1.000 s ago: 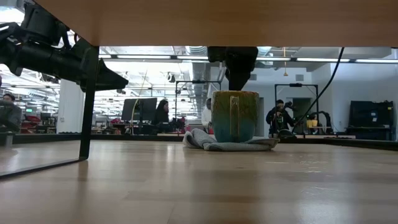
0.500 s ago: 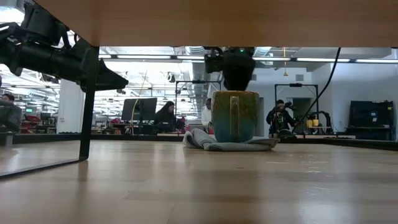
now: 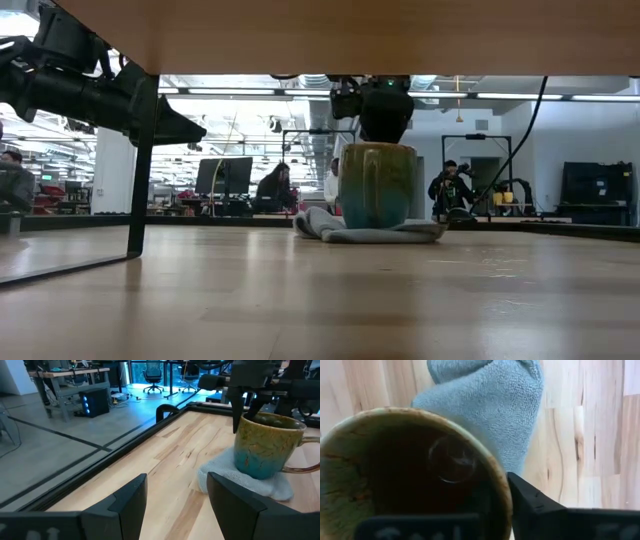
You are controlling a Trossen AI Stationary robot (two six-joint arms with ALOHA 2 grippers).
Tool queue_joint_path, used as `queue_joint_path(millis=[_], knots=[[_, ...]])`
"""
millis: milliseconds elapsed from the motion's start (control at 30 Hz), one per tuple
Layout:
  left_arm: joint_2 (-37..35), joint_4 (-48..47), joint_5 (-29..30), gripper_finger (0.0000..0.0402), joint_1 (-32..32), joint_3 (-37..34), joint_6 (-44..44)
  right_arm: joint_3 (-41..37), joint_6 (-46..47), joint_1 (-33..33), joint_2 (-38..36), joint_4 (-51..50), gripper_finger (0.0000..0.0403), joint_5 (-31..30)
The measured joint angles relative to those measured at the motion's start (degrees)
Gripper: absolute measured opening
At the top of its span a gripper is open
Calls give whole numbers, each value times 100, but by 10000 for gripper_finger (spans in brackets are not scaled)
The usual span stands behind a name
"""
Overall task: Stack small to large cups/mugs on shelf
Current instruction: Put the light brown mug on the shelf
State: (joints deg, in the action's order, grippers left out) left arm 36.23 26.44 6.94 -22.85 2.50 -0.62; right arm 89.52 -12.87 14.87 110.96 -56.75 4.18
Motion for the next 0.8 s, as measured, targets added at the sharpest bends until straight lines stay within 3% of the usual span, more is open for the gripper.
queue_joint_path(millis=[400, 800], knots=[[0, 2, -2, 197, 0, 0, 0, 4, -110, -138, -2, -166, 41, -159], [0, -3, -2, 197, 0, 0, 0, 1051, 97, -325, -2, -1942, 41, -857]])
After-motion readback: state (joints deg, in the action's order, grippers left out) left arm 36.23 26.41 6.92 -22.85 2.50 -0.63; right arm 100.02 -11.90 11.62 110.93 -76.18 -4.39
